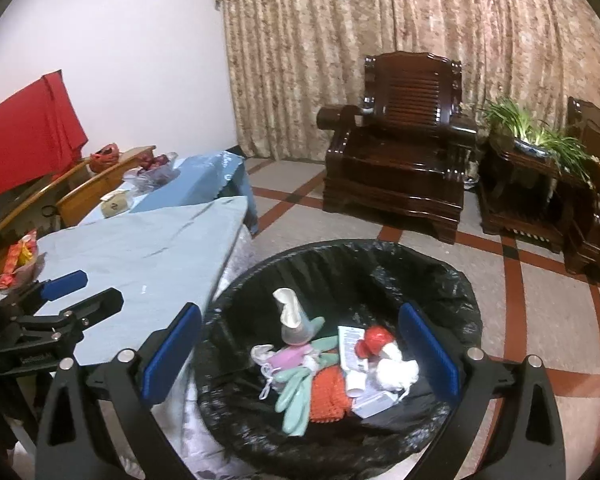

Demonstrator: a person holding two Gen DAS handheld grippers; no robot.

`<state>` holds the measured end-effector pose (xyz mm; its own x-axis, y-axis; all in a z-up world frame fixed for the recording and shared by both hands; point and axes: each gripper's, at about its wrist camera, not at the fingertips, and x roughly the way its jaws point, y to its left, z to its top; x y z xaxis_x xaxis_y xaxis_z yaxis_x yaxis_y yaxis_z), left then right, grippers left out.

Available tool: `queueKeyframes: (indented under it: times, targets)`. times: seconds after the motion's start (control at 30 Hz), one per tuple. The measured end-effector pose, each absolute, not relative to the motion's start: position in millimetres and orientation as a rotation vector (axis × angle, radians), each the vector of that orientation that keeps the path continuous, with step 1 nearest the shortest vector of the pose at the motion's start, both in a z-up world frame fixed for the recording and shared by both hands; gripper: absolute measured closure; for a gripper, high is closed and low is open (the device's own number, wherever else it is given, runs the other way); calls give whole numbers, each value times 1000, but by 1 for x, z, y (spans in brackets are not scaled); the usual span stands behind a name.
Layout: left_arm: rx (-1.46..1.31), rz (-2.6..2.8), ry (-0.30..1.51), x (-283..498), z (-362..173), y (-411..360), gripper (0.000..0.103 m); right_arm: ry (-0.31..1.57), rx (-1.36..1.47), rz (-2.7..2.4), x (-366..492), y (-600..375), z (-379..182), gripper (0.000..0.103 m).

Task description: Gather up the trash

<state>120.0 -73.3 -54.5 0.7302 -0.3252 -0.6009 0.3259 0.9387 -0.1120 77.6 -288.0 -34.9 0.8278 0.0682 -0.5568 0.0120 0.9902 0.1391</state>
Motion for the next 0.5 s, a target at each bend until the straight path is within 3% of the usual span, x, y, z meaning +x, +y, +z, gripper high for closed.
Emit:
queueKeyframes:
  times: [0.5]
  targets:
    - [8,-296,578,70,-15,-53,8,541,103,45,42,-265,0,6]
